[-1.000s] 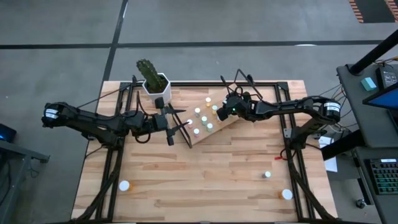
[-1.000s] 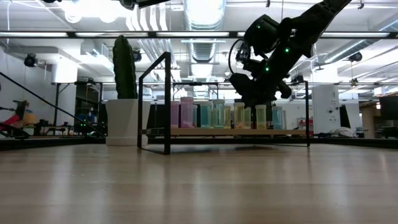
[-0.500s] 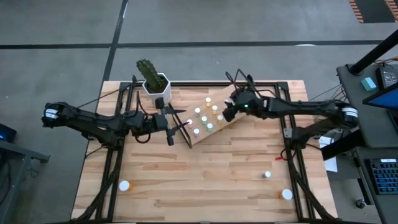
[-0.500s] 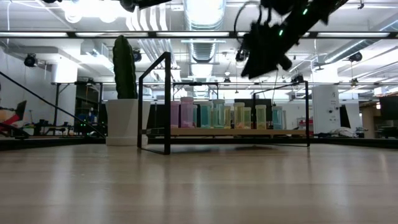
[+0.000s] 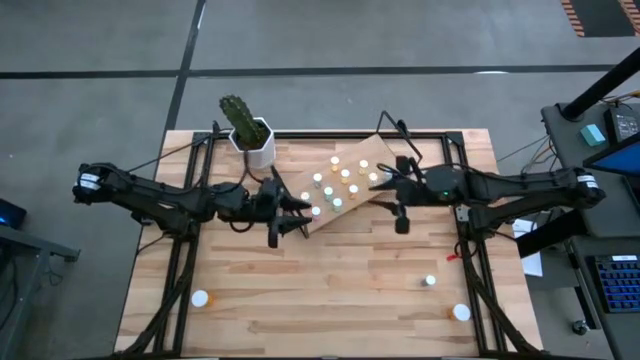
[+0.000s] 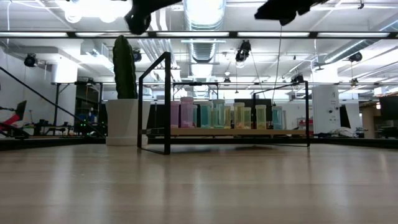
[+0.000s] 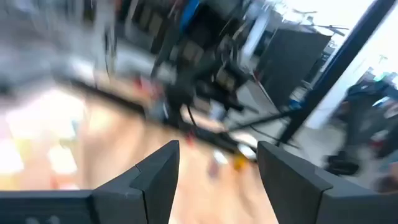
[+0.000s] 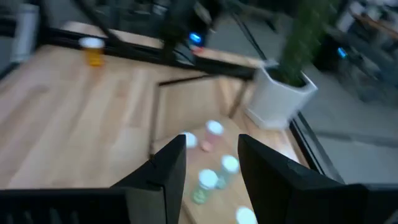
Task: Pick and place medicine bottles onto shelf by color
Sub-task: Move the orange pill bottle
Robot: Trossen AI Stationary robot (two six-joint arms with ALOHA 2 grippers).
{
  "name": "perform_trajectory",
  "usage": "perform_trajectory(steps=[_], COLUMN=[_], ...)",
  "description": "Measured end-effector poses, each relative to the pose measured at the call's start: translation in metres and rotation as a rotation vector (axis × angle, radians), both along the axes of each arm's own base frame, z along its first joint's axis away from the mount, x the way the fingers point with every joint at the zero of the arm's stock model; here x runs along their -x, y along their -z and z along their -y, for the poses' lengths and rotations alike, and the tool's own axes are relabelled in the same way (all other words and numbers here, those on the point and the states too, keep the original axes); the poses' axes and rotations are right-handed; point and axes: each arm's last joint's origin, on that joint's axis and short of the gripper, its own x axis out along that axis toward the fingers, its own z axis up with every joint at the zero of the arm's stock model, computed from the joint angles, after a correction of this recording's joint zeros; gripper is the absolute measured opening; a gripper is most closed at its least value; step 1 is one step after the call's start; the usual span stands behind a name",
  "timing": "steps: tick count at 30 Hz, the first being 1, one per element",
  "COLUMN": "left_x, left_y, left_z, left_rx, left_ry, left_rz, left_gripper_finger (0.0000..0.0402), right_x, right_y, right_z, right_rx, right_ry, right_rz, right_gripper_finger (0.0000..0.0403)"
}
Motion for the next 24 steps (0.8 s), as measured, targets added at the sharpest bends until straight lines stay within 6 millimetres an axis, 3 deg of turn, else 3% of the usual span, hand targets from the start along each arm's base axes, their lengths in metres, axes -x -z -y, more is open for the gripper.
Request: perform_trajectory(steps=[6, 10, 13, 17, 24], left_x=[0.003, 0.009, 0.022, 0.052, 0.093], left_y=[0.008, 0.017, 0.026, 0.045, 0.057], left_z=[0.014, 0.05, 0.083, 0.112, 0.143], left_rx=[0.52, 0.792, 0.834, 0.825, 0.893], left_ry=[0.036, 0.104, 0.074, -0.191, -0.473], left_rz=[-0.453, -0.846, -1.157, -1.481, -1.614], left_gripper_finger=[0.0188, 0.0172, 0.0159, 0.0157, 0.0204], right_x=[0.014, 0.02, 0.024, 0.027, 0.025], right_y=[0.0, 0.003, 0.001, -0.004, 0.001], right_z=[-0.006, -0.006, -0.005, -0.005, -0.005], right_rx=[0.025, 0.042, 0.064, 0.091, 0.084], right_ry=[-0.093, -0.096, -0.103, -0.11, -0.108], right_rz=[0.025, 0.027, 0.038, 0.075, 0.055], right_gripper_finger=[0.0138, 0.0135, 0.0134, 0.0136, 0.0132])
